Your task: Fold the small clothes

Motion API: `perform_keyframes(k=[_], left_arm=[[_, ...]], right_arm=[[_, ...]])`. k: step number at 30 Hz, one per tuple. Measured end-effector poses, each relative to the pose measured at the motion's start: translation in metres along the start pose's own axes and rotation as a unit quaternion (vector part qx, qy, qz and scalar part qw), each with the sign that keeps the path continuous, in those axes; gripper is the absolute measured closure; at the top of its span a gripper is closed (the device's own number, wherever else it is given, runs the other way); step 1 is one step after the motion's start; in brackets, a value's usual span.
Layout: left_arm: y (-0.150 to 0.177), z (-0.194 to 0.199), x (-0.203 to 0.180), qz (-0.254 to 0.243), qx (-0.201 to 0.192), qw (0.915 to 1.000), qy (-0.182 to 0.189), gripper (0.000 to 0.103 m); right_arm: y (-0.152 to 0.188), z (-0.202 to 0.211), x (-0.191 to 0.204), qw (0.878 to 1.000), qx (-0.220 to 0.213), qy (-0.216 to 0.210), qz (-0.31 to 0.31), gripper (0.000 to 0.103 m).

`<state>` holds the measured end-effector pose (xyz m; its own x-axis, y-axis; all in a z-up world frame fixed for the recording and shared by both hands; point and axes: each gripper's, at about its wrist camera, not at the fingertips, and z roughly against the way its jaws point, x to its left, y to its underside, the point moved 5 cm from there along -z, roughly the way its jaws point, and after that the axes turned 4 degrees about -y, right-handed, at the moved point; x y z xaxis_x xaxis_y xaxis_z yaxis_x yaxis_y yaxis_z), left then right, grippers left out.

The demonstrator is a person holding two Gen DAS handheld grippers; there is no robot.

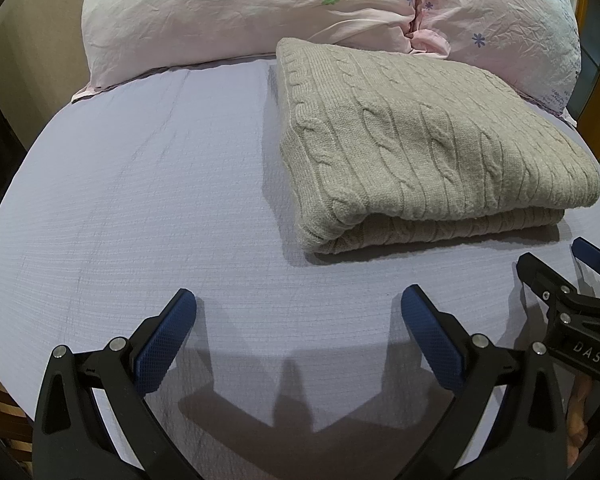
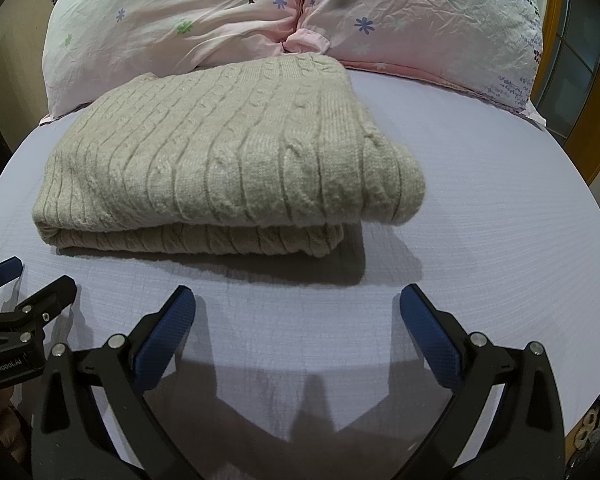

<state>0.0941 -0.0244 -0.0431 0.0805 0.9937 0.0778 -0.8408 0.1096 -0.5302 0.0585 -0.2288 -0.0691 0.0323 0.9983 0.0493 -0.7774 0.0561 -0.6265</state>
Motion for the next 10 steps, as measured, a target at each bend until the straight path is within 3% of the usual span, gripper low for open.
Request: perform_keyframes(k=[10], left_arm=[[-0.0012, 0.0002, 0.0027, 0.0, -0.001, 1.0, 0.0, 0.001]], right_arm=[[-0.0001, 0.0, 0.0001, 1.0, 0.0, 0.0, 0.0, 0.002]])
